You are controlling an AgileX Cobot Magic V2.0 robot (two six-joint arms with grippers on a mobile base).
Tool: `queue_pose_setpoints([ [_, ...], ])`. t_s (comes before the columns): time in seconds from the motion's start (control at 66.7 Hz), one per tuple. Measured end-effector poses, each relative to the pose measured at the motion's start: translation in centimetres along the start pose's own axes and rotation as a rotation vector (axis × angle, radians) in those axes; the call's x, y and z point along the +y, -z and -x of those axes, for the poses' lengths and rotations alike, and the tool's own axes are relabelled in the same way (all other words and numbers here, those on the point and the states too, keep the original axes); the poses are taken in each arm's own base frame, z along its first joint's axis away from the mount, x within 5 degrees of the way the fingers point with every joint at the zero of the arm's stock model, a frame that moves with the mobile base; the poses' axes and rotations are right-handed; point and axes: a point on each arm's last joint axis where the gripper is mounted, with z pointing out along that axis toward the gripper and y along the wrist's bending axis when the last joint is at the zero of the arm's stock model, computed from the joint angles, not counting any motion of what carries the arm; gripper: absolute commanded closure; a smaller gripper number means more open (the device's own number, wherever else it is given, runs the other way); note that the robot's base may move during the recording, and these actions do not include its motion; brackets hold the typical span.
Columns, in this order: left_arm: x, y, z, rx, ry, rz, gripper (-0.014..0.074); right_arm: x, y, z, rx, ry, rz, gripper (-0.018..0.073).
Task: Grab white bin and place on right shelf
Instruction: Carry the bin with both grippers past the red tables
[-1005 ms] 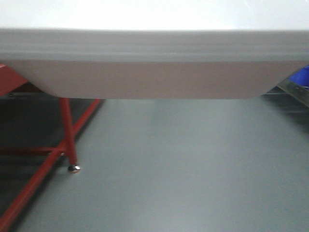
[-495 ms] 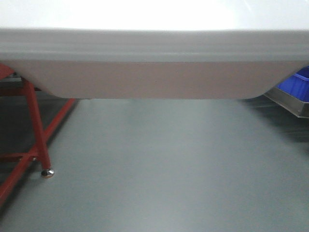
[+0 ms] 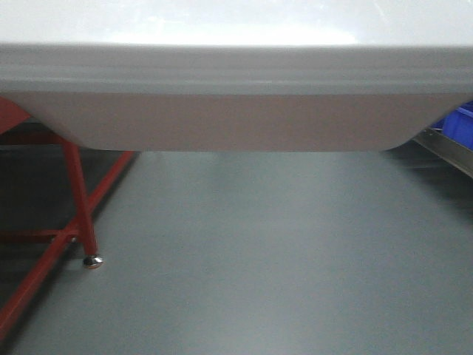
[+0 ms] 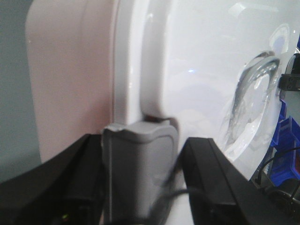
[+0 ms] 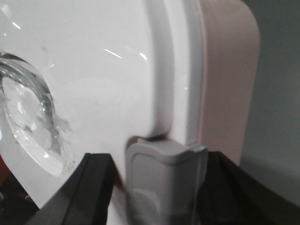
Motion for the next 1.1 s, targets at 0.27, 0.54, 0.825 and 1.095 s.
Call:
queue_pose_setpoints([
  [0.27,0.00,0.00,0.00,0.000,0.000,0.000,0.0411,0.00,0.00,0.00,0.000,0.000,0.000,0.0219],
  [0.54,0.00,0.00,0.00,0.000,0.000,0.000,0.0411,0.00,0.00,0.00,0.000,0.000,0.000,0.0219],
  [0.825,0.00,0.00,0.00,0.000,0.000,0.000,0.0411,0.05,0.03,-0.01,-0.001,0.002,0.000,0.0219],
  [1.095,-0.01,0.00,-0.01,0.001,0.000,-0.001,0.0411,0.09,0.06,-0.02,-0.002,0.003,0.000,0.0219],
])
